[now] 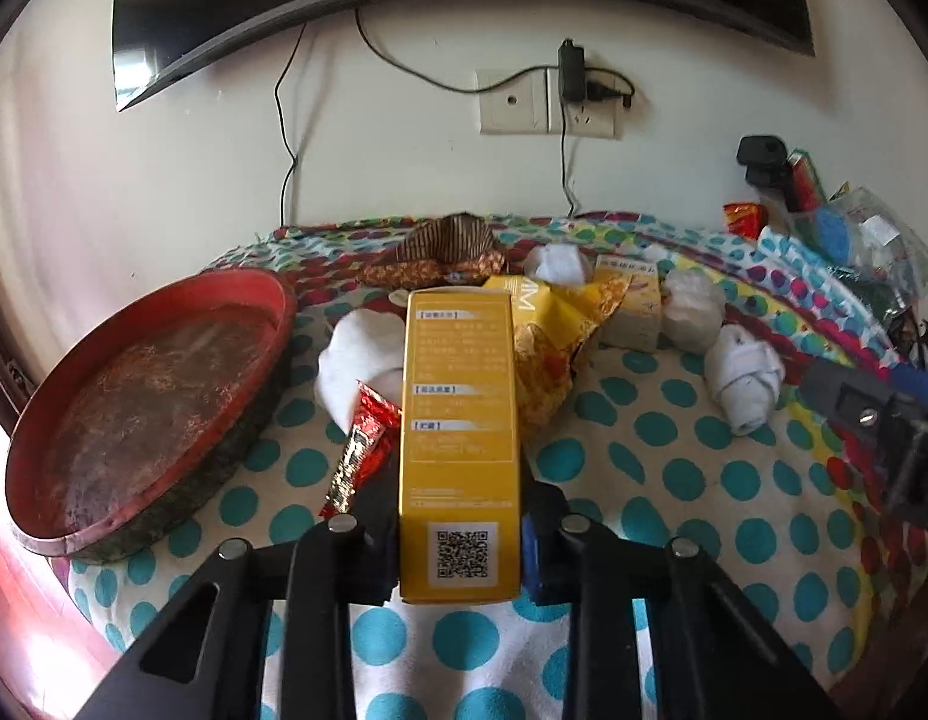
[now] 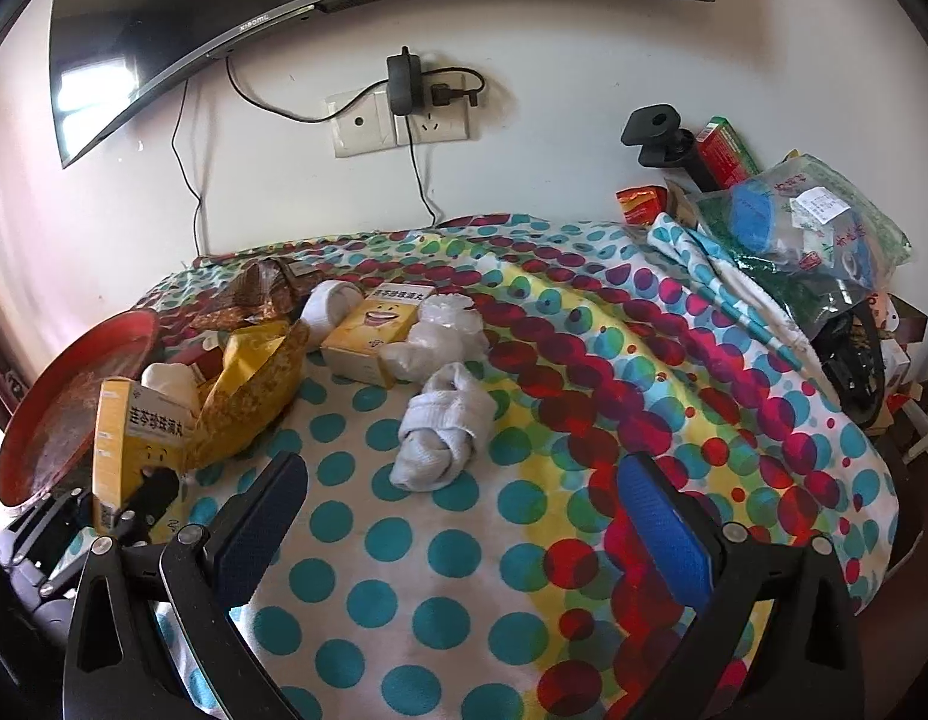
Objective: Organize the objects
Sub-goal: 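Carry the yellow box over the red tray and release it with the left gripper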
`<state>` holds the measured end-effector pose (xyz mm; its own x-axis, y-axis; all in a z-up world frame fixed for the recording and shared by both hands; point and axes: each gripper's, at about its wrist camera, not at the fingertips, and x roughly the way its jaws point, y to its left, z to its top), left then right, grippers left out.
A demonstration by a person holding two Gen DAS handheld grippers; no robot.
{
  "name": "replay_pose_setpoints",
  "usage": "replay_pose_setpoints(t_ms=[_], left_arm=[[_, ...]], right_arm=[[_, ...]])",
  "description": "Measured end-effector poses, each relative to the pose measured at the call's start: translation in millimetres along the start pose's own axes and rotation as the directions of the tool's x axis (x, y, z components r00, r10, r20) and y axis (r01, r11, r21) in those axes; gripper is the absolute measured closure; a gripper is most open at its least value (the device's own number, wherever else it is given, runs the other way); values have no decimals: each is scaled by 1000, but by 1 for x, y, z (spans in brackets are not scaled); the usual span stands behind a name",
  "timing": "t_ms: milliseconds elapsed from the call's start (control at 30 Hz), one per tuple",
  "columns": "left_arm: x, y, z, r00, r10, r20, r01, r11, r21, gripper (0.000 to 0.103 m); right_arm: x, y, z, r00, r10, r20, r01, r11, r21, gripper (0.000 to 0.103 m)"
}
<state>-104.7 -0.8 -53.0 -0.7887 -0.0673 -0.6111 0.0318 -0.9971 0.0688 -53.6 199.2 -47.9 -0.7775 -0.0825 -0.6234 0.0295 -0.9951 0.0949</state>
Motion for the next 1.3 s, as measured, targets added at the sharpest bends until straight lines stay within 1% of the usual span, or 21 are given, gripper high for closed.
replay_pose_setpoints(t_ms=[100,200,300,433,667,867,1000,1133,1300], left_arm=[[-8,5,4,1000,-16,16,16,1000,-17,74],[-12,11,9,999,-36,25,37,998,-43,74],[-19,17,15,998,-52,40,54,997,-49,74],[-31,33,27,997,-35,73,39,997,-60,74],[-40,68,35,996,9,93,-1,996,-94,74],[-41,109,39,993,82,83,-71,989,-129,74],[-37,147,46,987,149,60,-137,976,-170,74],[-34,186,54,972,232,41,-221,957,-186,74],[-26,231,60,953,304,0,-297,929,-220,74]], right_arm=[[0,4,-1,1000,1,4,-1,1000,-11,0],[4,8,-3,1000,4,-11,-4,1000,-24,0],[6,10,-4,1000,9,-17,-9,1000,-27,0],[6,14,-5,1000,19,-14,-20,999,-34,0],[9,25,-9,999,33,-28,-35,996,-81,0],[13,28,-12,997,51,-55,-56,995,-86,0],[16,33,-14,995,67,-73,-74,993,-97,0],[17,37,-15,991,101,-91,-110,989,-101,0],[13,39,-15,991,108,-81,-117,987,-106,0]])
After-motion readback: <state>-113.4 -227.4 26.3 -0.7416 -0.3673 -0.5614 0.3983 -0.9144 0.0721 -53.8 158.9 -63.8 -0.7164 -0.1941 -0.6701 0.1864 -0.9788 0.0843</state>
